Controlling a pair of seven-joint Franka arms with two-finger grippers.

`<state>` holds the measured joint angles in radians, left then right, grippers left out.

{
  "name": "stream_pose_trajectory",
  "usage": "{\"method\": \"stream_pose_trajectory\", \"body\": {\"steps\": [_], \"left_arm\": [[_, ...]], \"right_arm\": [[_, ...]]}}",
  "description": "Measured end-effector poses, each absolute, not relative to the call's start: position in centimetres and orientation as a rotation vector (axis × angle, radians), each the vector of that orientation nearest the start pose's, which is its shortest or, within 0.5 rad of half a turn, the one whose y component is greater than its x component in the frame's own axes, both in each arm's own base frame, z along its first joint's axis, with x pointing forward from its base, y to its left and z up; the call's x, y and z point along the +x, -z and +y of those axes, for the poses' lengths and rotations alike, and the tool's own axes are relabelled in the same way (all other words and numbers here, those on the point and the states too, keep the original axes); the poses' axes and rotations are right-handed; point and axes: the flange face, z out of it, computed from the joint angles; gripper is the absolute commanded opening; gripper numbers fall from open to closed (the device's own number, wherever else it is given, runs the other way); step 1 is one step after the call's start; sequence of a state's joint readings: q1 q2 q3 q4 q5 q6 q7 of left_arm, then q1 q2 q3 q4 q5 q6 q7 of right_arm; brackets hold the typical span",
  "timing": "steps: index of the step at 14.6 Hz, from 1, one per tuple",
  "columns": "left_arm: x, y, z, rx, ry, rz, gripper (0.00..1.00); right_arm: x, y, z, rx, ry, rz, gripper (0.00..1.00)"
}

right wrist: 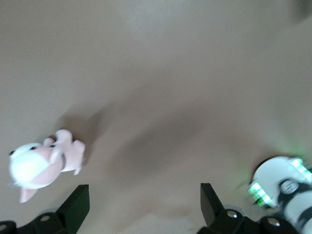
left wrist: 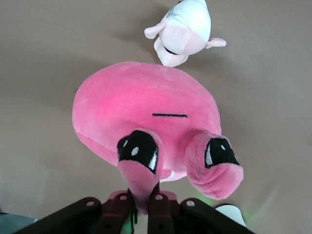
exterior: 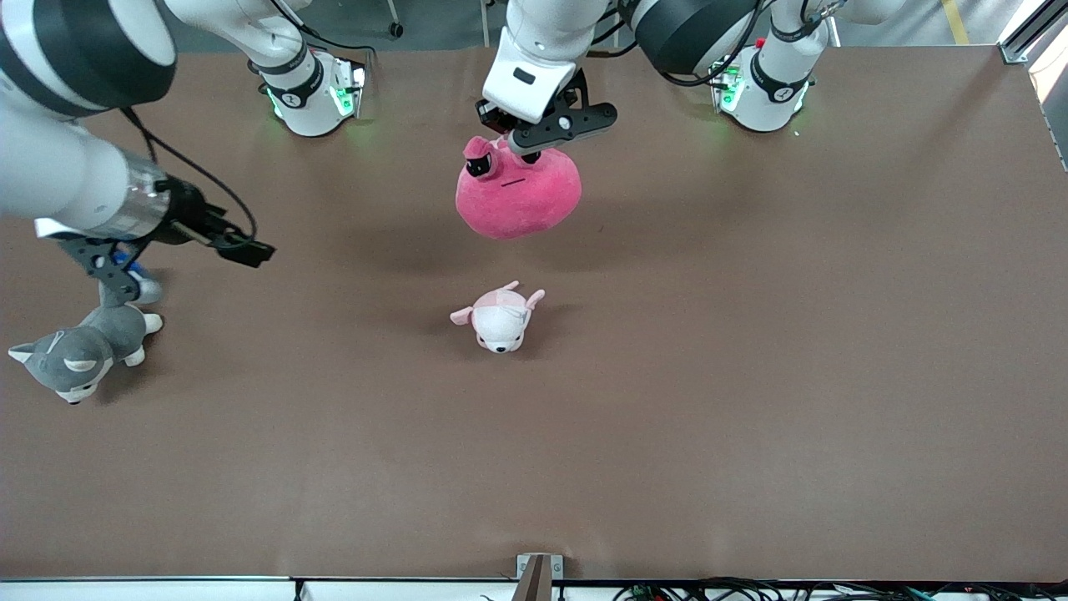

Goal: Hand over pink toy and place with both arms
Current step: 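Hold the pink plush up while the right gripper reaches toward it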

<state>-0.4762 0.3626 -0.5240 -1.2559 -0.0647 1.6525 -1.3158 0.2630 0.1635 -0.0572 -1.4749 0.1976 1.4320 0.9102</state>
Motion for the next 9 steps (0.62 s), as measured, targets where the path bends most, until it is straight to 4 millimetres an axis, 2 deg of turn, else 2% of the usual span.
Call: {"method": "stream_pose_trajectory", "body": {"steps": [2, 5, 7, 9], "left_arm": [[40.1, -58.4, -52.5, -3.245, -0.295, -0.578, 0.00], [40.0, -58.3, -52.7, -3.244, -0.285, -0.577, 0.00], [40.1, -58.4, -52.7, -3.244, -0.283, -0.580, 0.00], [40.1, -58.4, -52.6, -3.245, -0.282, -0.582, 0.00]], "right_arm": [[55.9, -57.1, 19.1, -2.839, -0.395, 1.140, 1.00], [53.4, -57.4, 26.6, -2.772, -0.400, 1.252, 1.00], [52.2, -57.5, 29.9, -2.704, -0.416, 1.308, 1.00], [51.4, -57.3, 32.2, -2.661, -0.406, 1.346, 1.00]]}}
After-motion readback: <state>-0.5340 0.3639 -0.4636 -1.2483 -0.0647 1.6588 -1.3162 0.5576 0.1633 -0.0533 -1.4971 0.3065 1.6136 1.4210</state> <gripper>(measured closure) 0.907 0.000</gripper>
